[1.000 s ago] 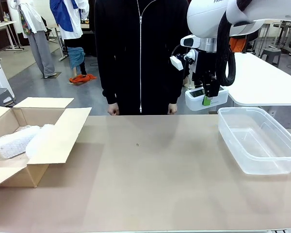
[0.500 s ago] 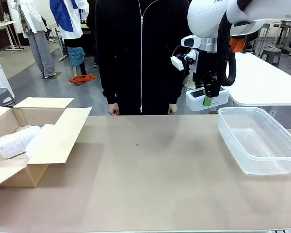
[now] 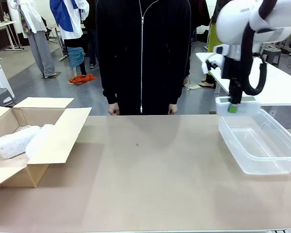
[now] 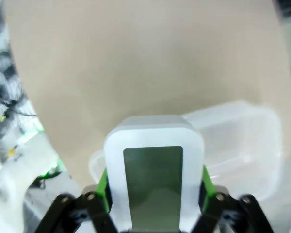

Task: Separate and place wrapped and unwrapped clocks.
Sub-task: If the picked Digital clock is wrapped, place it in the Package Box ; if not, place it in the Organizing box.

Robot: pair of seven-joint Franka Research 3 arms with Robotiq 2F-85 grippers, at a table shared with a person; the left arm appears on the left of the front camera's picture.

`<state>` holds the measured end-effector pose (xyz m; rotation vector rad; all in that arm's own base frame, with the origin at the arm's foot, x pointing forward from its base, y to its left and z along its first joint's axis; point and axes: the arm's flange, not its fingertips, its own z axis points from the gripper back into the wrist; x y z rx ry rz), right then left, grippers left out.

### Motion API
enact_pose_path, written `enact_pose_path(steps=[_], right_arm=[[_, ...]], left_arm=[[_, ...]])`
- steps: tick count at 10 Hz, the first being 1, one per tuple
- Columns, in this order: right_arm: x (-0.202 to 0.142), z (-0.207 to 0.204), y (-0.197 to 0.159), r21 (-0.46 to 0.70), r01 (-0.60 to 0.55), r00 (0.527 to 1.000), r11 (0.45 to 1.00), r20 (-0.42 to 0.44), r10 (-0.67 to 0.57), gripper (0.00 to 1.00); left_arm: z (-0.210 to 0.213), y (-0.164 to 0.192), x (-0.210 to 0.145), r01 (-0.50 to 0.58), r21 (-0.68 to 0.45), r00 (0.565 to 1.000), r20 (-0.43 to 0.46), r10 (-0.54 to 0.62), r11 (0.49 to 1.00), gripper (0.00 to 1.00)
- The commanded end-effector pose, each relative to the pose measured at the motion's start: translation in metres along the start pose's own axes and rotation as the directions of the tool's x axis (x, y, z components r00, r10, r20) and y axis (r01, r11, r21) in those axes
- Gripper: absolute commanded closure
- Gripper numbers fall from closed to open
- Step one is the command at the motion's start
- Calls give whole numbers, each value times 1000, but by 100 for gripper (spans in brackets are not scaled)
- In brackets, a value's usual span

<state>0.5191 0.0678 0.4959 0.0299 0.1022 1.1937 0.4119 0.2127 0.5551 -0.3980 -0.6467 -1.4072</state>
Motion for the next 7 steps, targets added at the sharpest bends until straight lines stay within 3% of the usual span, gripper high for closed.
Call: enact_pose_path(steps=[1,4,5,7], right_arm=[[-17,-23,1,89,213,977,973,-15,-213,21],[-60,-55,-19,112,478,878,871,-17,-479,21],[-75,-62,-26,129,525,848,841,8,-530,21],[-97,-76,-39,135,643,743,754,129,-656,21]], left_arm=[[0,-4,-1,25,-3,1000,2,-25,1000,0],[0,-4,-1,25,-3,1000,2,-25,1000,0],[0,-4,-1,25,-3,1000,2,-25,1000,0],[0,-4,-1,25,-3,1000,2,-25,1000,0]])
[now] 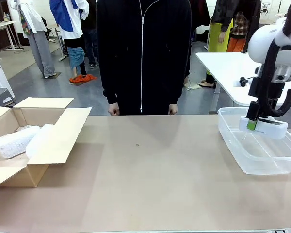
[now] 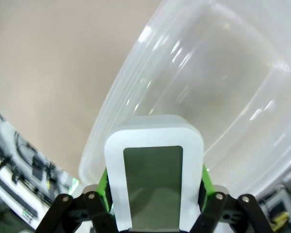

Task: Separate and place wrapped and unwrapped clocks.
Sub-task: If the picked Digital clock is wrapped, place it in the Package Box ; if not, place it in the Organizing box.

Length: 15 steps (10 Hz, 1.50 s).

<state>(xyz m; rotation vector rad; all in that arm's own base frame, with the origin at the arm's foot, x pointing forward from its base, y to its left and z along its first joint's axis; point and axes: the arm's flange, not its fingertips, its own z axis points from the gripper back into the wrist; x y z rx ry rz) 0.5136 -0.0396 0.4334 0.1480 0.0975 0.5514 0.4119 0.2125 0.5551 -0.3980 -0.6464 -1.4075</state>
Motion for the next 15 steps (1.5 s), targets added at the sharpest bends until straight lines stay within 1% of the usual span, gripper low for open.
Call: enact_pose_path(steps=[1,3,5,6,8,9,11,13,15], right_arm=[[0,-19,-1,-8,140,979,990,151,-137,21],[8,-42,12,-32,225,969,974,114,-220,21],[13,-64,24,-93,247,968,965,69,-241,21],[14,-72,23,-126,233,972,964,61,-227,21],[14,-86,13,-219,261,965,940,58,-255,21],[14,-92,6,-245,274,961,930,51,-270,21],[15,-98,-3,-250,302,953,920,47,-300,21],[15,-100,-13,-190,332,943,924,58,-328,21],[14,-102,-18,-134,337,942,932,63,-331,21]], left_arm=[[1,-4,-1,25,-3,1000,2,-25,1000,0],[1,-4,-1,25,-3,1000,2,-25,1000,0],[1,-4,-1,25,-3,1000,2,-25,1000,0],[1,-4,-1,25,-3,1000,2,-25,1000,0],[1,-4,-1,25,-3,1000,2,-25,1000,0],[1,-4,-1,25,-3,1000,2,-25,1000,0],[1,-4,-1,25,-3,1000,2,-25,1000,0],[1,-4,-1,25,-3,1000,2,-25,1000,0],[1,-4,-1,25,-3,1000,2,-25,1000,0]])
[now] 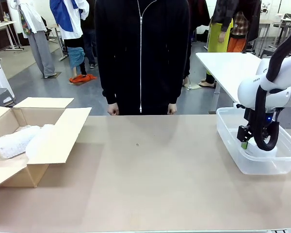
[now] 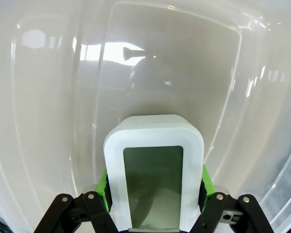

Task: Separate and place wrapped and unwrapped clocks.
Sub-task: If the picked Digital clock is wrapped, place it in the Package Box ; if not, place it in the Organizing box.

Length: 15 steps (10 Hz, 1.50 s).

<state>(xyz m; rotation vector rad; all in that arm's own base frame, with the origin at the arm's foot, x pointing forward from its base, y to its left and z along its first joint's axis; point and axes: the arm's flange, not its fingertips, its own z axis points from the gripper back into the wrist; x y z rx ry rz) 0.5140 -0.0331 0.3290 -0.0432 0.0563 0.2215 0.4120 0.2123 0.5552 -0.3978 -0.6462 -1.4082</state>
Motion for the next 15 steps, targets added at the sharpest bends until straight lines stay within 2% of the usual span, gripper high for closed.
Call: enact_pose_path(steps=[1,5,11,15], right_arm=[[7,-1,-5,61,9,1000,998,8,-9,1],[5,8,-12,72,3,1000,997,-3,-3,0],[-3,98,-35,-19,-8,989,1000,146,11,0],[-18,140,-35,-52,-4,976,999,216,16,0]], left_arm=[[1,-4,-1,24,-2,1000,3,-24,1000,0],[1,-4,-1,24,-2,1000,3,-24,1000,0],[1,-4,-1,24,-2,1000,3,-24,1000,0],[1,-4,-1,24,-2,1000,3,-24,1000,0]])
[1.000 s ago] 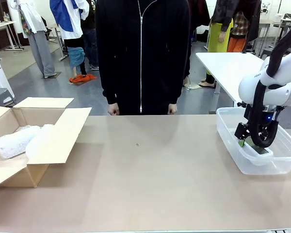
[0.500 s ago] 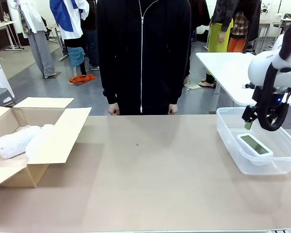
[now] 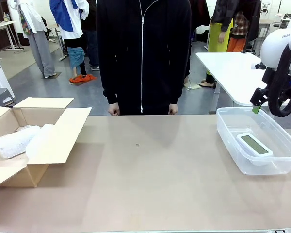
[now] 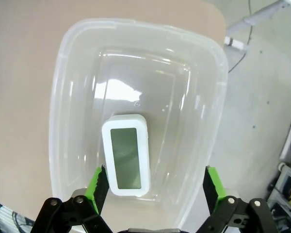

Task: Separate and place wrapped and unwrapped clocks.
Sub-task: If the picked Digital clock is wrapped, place it in the Package Box ; if not, place it in the Organizing box.

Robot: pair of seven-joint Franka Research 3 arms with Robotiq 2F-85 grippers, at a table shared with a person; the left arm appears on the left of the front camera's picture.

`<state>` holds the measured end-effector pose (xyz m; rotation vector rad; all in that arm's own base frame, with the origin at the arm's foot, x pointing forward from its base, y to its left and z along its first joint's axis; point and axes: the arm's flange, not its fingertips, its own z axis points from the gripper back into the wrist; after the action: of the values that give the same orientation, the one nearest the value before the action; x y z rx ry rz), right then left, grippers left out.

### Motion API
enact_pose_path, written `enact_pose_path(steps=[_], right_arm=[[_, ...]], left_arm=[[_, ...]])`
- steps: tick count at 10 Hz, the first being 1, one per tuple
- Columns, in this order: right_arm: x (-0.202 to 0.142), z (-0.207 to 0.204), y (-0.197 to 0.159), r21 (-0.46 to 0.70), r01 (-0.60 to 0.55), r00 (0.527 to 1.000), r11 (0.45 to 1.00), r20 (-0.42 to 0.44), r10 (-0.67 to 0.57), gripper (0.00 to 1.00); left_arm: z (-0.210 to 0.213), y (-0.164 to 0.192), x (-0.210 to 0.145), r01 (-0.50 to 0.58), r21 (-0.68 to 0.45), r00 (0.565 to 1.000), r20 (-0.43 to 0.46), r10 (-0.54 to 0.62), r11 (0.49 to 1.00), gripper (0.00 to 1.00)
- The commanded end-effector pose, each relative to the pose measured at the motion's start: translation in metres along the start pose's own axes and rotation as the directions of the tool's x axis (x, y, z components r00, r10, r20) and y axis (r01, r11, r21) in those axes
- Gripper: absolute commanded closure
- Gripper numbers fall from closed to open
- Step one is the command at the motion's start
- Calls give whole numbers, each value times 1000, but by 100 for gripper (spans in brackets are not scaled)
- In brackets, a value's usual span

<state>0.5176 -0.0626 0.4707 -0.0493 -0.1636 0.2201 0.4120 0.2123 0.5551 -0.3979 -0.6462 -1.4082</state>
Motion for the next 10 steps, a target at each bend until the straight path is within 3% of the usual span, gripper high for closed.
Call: enact_pose_path(steps=[1,2,3,10], right_arm=[[-6,5,0,-25,-14,1000,1000,17,14,0],[-6,5,-1,-68,18,999,998,52,-14,0],[-1,7,0,-6,-1,1000,1000,12,2,0],[-1,7,0,-6,-1,1000,1000,12,2,0]], left_arm=[[1,-4,-1,24,-2,1000,3,-24,1000,0],[1,-4,-1,24,-2,1000,3,-24,1000,0],[1,-4,-1,24,-2,1000,3,-24,1000,0],[1,-4,-1,24,-2,1000,3,-24,1000,0]])
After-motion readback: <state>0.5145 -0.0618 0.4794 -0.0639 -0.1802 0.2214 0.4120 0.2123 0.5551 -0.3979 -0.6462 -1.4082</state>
